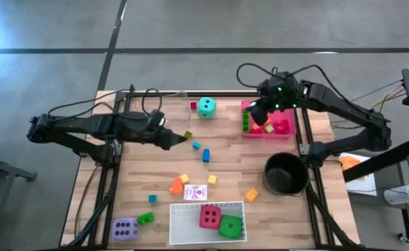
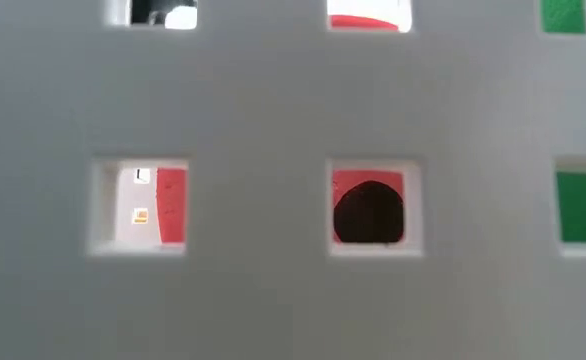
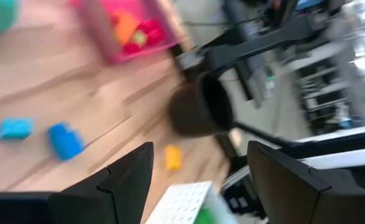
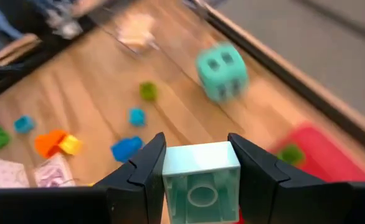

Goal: Pick & Place Toys
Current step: Put the light blue game piece into the red bin

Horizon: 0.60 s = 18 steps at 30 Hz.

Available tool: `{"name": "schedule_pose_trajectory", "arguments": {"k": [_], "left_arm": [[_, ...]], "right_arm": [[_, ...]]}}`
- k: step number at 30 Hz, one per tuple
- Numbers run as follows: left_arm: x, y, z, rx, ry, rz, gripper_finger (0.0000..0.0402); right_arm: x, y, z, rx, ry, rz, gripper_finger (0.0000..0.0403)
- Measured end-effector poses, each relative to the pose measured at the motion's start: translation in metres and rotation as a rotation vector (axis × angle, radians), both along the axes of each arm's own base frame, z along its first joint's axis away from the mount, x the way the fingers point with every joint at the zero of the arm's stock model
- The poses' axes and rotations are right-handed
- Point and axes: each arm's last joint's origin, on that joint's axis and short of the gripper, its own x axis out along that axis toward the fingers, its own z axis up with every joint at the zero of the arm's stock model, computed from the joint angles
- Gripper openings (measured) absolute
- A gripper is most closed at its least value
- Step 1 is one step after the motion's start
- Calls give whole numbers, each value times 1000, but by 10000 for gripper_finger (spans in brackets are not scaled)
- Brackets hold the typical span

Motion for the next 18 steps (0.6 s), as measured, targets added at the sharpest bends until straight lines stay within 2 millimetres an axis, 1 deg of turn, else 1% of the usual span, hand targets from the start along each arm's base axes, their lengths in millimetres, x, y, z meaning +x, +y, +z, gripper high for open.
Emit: {"name": "schedule_pose_trajectory", "arguments": {"k": [6, 10, 14, 18], "left_arm": [[-8, -1, -16, -38, 178, 14, 259], [-13, -8, -25, -44, 294, -6, 259], [-18, -17, -36, -54, 418, -46, 259], [-21, -28, -47, -64, 551, -101, 259]], "right_arm": [[-18, -30, -57, 189, 116, -187, 136], [-27, -40, -92, 267, 210, -266, 136], [-33, -43, -116, 314, 281, -296, 136], [-33, -49, -130, 339, 336, -317, 136]]}}
